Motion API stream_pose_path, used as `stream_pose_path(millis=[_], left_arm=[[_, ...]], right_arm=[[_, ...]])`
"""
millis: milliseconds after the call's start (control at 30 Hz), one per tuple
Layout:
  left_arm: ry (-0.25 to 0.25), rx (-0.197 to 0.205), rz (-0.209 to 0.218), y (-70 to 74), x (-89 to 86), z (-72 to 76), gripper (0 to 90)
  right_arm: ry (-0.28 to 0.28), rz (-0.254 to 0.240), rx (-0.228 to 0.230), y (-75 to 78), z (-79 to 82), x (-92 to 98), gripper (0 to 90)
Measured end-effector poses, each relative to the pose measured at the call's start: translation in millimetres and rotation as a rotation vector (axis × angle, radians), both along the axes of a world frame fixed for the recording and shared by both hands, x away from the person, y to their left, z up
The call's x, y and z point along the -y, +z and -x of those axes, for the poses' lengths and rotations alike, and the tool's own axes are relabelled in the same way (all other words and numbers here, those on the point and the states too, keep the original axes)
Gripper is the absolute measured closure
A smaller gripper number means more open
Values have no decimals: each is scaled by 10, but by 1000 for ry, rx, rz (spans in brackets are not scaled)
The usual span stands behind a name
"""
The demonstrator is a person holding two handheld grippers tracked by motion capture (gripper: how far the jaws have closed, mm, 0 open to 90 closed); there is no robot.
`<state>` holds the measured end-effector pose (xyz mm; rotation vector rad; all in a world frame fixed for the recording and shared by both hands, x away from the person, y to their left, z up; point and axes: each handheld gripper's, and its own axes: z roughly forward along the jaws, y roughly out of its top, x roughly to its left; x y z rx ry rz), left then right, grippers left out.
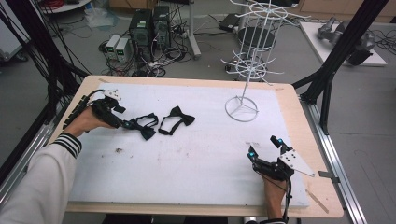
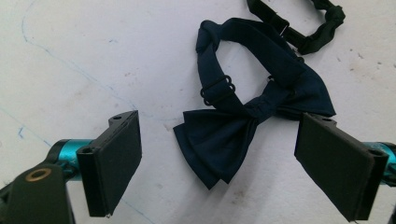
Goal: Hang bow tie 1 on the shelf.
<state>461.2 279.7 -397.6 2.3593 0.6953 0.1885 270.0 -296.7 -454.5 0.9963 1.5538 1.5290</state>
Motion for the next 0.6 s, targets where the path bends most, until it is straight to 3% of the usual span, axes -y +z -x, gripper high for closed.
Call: stream_pose_path(millis=[100, 200, 300, 600], left_arm=[[-9, -3, -50, 24, 24, -9, 153], [-28, 12, -46, 106, 70, -20, 153], [-46, 9, -90, 137, 122, -36, 153], [-95, -17, -176, 57, 223, -80, 168]], right_arm=[[-1, 1, 3, -1, -1, -1, 76], [-4, -4, -2, -1, 2, -2, 76], [-2, -4, -1, -1, 2, 0, 76], [-3, -4, 2, -1, 2, 3, 76]])
